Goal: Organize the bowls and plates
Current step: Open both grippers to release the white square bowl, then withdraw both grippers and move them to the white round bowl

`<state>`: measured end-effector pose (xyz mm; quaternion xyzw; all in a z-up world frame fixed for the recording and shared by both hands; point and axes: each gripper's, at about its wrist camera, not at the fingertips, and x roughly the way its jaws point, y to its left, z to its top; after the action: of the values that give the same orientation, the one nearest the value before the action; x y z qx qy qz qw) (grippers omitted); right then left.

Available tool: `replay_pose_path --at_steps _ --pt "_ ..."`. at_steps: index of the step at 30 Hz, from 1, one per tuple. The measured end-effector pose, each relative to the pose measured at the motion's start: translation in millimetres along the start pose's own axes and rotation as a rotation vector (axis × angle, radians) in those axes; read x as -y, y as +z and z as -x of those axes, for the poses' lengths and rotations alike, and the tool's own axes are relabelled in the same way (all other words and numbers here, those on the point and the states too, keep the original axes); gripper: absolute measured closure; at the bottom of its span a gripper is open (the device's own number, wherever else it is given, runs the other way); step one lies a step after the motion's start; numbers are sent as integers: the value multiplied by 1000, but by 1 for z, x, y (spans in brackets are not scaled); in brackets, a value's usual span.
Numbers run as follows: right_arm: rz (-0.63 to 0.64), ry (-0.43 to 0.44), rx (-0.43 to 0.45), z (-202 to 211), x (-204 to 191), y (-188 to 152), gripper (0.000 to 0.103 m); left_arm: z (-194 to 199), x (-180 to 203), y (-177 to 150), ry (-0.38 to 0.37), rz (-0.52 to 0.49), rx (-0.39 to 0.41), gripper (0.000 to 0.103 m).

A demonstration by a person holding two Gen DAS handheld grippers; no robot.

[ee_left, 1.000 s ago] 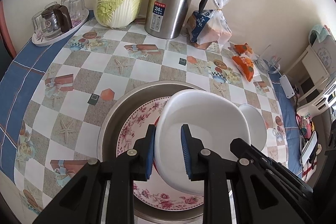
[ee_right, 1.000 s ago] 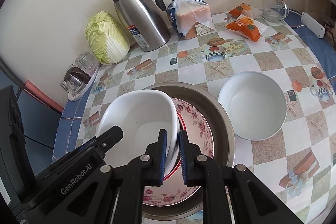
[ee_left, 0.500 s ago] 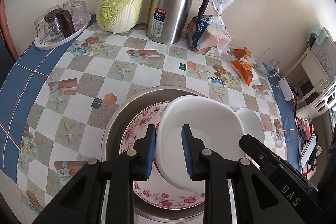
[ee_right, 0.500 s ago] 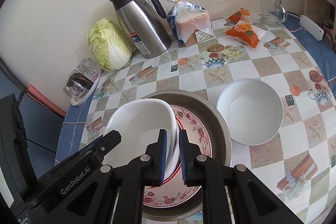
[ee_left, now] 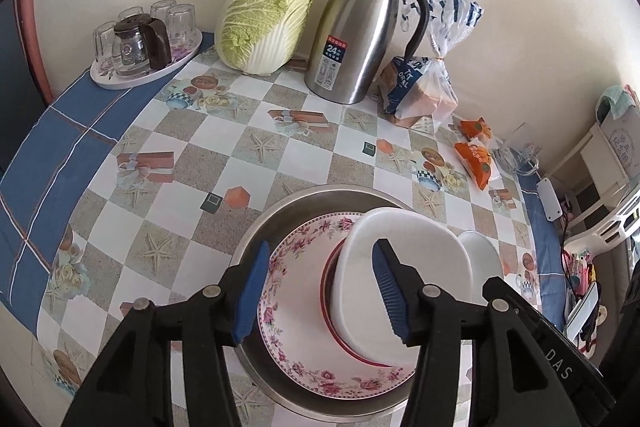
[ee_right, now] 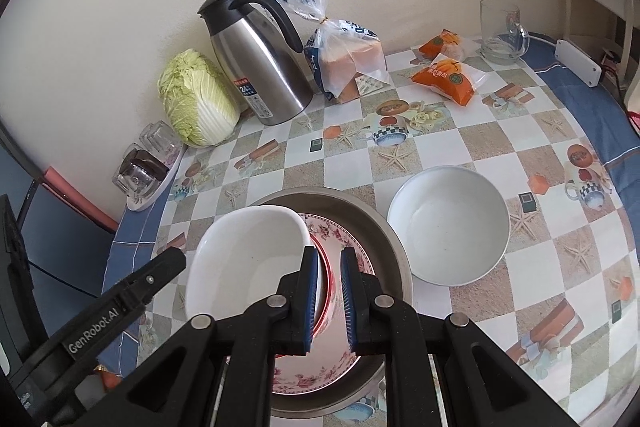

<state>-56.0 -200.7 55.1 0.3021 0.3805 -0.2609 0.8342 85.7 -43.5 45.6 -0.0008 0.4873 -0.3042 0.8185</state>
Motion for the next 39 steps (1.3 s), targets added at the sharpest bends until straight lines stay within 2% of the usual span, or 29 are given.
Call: replay_pose_path --at_steps 3,6,9,10,11,13,16,23,32,39 --pt "8 -8 0 0 0 -1 67 -2 -6 0 18 15 -5 39" --pt "19 -20 -4 -2 -2 -1 63 -3 -9 0 36 20 -7 33" --pt "27 -25 -17 -5 -3 -2 54 -5 -10 0 53 13 -8 30" --pt "31 -30 -20 -6 -3 -3 50 -6 -10 0 59 8 -10 27" --pt "35 -34 -24 -7 -4 -3 47 -7 -10 0 65 3 -13 20" --pt "40 -36 -29 -9 -4 -3 42 -9 -9 -1 77 -3 -15 15" --pt "39 -36 -37 -11 -3 -4 35 -10 -10 -1 89 -7 -21 14" --pt "47 -41 -49 -16 -2 -6 30 -15 -13 -2 74 8 -40 13" --pt "50 -36 -53 -17 -1 -7 27 -14 -11 -2 88 -7 -21 11" --pt "48 -31 -44 -16 2 -6 10 -11 -8 -3 106 -17 -7 10"
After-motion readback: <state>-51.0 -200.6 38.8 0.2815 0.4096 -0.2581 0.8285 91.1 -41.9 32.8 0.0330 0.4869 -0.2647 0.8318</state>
